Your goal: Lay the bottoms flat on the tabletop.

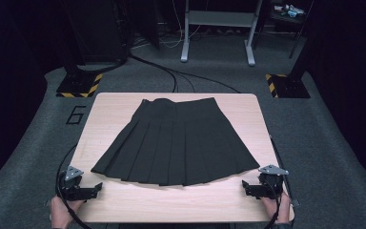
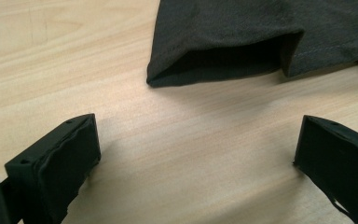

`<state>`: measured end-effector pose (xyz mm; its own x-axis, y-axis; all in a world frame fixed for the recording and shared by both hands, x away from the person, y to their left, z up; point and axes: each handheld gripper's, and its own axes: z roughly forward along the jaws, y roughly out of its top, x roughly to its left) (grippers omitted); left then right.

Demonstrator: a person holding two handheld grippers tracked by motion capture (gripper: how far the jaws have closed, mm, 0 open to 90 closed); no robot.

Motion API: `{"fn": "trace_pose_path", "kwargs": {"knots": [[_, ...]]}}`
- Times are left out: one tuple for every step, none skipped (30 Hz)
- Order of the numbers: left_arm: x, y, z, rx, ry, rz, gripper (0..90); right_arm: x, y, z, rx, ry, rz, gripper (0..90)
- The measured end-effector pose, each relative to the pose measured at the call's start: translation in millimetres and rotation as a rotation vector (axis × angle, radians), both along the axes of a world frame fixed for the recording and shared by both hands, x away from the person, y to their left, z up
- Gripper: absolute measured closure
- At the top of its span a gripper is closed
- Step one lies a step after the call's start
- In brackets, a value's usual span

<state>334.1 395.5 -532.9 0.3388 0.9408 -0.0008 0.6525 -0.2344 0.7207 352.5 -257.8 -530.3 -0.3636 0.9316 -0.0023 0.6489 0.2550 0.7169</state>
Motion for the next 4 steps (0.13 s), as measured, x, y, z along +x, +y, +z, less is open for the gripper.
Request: {"fn": "trace_pose_path", "kwargs": {"knots": [[0.8,0.9,-0.2,-0.003,-0.001,0.013,0.0,0.3,0.1,0.1,0.003,0.004,-0.001,0.0],[1.4,0.9,-0.5,-0.006,-0.003,0.021,0.0,0.9,-0.4,0.0,0.002,0.002,0.004,0.0],[1.9,0.9,-0.3,-0.004,-0.001,0.021,0.0,1.1,-0.5,-0.1,0.002,0.001,0.006,0.0],[2.6,0.8,-0.8,-0.007,-0.008,0.020,0.0,1.0,-0.4,-0.1,0.002,0.001,0.006,0.0]]}}
